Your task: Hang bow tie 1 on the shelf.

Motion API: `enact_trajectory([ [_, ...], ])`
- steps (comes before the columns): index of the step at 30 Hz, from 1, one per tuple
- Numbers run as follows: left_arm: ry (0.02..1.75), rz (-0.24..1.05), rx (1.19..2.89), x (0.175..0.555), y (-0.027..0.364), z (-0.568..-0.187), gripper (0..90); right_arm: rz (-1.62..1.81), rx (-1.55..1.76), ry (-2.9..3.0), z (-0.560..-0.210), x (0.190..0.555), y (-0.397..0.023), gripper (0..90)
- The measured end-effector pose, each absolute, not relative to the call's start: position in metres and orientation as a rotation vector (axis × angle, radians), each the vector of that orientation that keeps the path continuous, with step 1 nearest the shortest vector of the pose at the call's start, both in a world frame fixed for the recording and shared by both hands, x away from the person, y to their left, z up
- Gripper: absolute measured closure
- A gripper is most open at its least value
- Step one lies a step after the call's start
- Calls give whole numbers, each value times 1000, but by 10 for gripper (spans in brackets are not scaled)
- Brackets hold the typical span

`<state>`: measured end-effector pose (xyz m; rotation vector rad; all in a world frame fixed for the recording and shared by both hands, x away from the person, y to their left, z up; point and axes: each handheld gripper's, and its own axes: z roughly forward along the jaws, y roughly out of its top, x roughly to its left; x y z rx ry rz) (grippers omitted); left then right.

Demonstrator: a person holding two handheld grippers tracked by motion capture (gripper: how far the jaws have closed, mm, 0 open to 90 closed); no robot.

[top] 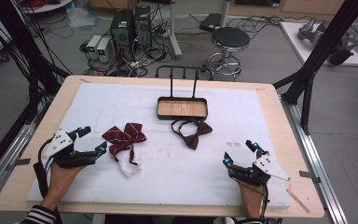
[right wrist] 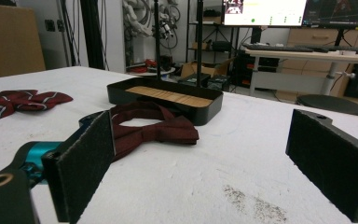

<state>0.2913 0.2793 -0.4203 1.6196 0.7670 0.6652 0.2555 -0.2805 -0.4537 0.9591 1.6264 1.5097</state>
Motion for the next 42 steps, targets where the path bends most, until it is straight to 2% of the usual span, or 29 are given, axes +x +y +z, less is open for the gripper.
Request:
enact_trajectory([
  [23, 773, 580, 1976, 325, 246, -400, 140, 1510, 955, 1624, -454, 255, -280, 72],
  [34, 797, 494, 2117, 341, 233, -403, 195, 1514, 953, 1620, -454, 255, -281, 72],
  [42, 786, 421, 2234, 353, 221, -404, 266, 1512, 954, 1619, -454, 255, -281, 72],
])
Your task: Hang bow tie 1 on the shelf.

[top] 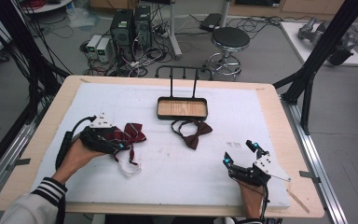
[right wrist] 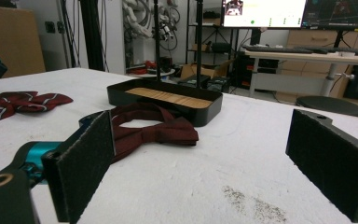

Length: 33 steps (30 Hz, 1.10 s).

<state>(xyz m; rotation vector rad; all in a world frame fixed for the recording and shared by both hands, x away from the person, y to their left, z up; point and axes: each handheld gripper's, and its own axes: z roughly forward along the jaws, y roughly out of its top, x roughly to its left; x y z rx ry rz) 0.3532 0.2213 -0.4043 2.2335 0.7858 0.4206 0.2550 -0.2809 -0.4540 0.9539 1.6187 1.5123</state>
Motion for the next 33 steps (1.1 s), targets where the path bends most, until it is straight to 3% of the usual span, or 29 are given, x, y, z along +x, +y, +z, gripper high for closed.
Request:
enact_trajectory([
  [10, 816, 360, 2329, 364, 211, -408, 294, 1514, 954, 1618, -454, 255, -281, 72],
  [22, 824, 270, 2403, 371, 200, -415, 413, 1515, 958, 1617, -454, 255, -281, 72],
  [27, 822, 271, 2447, 372, 196, -418, 494, 1517, 959, 1616, -454, 255, -281, 72],
  [33, 828, 273, 2470, 373, 194, -418, 526, 1517, 960, 1615, -454, 255, -281, 72],
])
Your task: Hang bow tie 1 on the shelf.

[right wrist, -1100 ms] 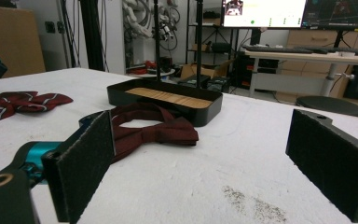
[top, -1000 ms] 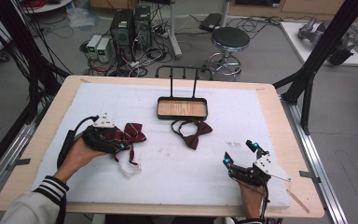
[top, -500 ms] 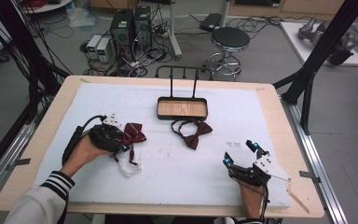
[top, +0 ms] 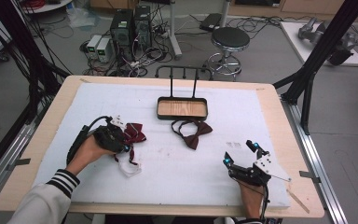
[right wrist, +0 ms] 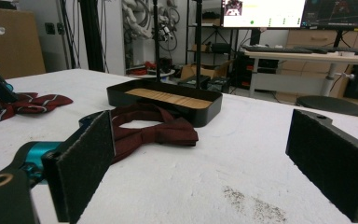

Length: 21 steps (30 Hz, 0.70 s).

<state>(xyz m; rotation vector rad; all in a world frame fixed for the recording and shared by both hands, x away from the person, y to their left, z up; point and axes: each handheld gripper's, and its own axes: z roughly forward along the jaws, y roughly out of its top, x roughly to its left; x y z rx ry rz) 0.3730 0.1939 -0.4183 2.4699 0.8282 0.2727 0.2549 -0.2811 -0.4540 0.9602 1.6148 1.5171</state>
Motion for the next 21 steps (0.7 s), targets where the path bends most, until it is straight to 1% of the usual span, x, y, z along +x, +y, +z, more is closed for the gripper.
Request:
enact_trajectory([
  [5, 850, 266, 2485, 375, 191, -418, 570, 1517, 960, 1615, -454, 255, -281, 72],
  [9, 859, 254, 2501, 376, 188, -417, 651, 1517, 959, 1615, -454, 255, -281, 72],
  [11, 866, 246, 2505, 377, 187, -417, 660, 1519, 960, 1614, -454, 255, -281, 72],
  [15, 875, 241, 2518, 377, 185, -416, 714, 1516, 957, 1615, -454, 255, -281, 72],
  [21, 882, 256, 2525, 376, 184, -415, 735, 1516, 958, 1615, -454, 255, -281, 72],
])
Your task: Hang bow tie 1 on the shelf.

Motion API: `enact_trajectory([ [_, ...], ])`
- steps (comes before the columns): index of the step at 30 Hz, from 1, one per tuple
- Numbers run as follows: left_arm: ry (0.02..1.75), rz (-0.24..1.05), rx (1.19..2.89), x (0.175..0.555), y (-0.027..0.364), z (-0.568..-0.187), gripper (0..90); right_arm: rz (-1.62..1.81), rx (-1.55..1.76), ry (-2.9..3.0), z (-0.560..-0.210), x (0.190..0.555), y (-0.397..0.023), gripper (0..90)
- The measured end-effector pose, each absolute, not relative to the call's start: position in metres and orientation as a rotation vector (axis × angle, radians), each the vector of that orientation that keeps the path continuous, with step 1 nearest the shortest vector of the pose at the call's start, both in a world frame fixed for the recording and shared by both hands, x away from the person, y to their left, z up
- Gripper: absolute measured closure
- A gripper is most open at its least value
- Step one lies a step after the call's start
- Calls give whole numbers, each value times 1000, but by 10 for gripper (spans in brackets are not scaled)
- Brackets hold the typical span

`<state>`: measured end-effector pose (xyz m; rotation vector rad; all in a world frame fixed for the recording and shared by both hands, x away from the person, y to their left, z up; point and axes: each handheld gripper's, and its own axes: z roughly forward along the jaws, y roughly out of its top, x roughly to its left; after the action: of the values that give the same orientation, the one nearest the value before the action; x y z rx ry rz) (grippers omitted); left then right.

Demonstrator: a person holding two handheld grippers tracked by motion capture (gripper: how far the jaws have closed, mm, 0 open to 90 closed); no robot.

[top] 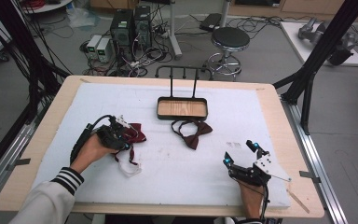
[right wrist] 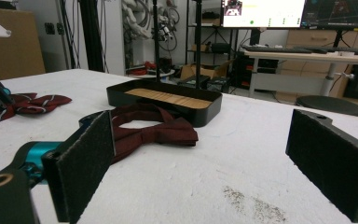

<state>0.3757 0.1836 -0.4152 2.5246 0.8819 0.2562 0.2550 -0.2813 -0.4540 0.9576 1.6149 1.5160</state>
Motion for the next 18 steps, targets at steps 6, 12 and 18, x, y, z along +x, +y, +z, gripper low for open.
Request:
enact_trajectory([
  [6, 892, 290, 2492, 374, 185, -414, 739, 1516, 957, 1615, -454, 255, -281, 72],
  [12, 881, 325, 2452, 373, 188, -409, 738, 1517, 958, 1614, -454, 255, -281, 72],
  [18, 870, 347, 2402, 372, 191, -403, 739, 1516, 960, 1615, -454, 255, -281, 72],
])
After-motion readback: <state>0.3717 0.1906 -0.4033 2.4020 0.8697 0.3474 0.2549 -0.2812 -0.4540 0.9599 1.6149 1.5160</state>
